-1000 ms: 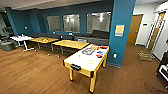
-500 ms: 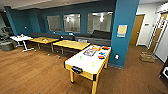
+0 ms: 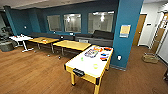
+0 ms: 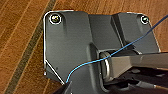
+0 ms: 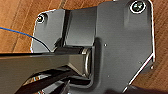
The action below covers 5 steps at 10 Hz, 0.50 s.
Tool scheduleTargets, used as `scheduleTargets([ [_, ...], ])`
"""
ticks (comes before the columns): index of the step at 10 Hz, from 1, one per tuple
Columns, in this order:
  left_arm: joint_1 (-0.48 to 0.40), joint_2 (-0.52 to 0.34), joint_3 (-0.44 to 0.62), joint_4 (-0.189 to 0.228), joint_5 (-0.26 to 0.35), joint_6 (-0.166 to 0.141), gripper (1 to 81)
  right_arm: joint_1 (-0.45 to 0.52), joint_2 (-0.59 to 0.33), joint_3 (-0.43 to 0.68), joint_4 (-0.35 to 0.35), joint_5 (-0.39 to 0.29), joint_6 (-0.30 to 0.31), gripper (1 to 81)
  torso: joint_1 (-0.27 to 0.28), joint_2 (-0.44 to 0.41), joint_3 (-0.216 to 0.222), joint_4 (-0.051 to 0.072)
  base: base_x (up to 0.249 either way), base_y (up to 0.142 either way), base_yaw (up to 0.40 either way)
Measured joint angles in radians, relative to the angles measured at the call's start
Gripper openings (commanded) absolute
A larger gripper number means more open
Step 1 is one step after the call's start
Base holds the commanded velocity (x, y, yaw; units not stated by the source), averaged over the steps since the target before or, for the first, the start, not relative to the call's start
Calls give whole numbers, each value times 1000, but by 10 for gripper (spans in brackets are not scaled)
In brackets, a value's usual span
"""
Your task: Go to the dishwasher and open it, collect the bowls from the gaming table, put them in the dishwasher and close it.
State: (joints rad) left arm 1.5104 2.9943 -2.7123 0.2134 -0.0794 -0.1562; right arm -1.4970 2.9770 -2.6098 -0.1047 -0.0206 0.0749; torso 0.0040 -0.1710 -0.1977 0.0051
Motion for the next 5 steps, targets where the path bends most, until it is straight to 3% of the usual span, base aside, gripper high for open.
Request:
scheduleTargets([
  [5,0,0,0,0,0,0,811,1,0,0,0,0,0,811,0,0,0,0,134,80,0],
])
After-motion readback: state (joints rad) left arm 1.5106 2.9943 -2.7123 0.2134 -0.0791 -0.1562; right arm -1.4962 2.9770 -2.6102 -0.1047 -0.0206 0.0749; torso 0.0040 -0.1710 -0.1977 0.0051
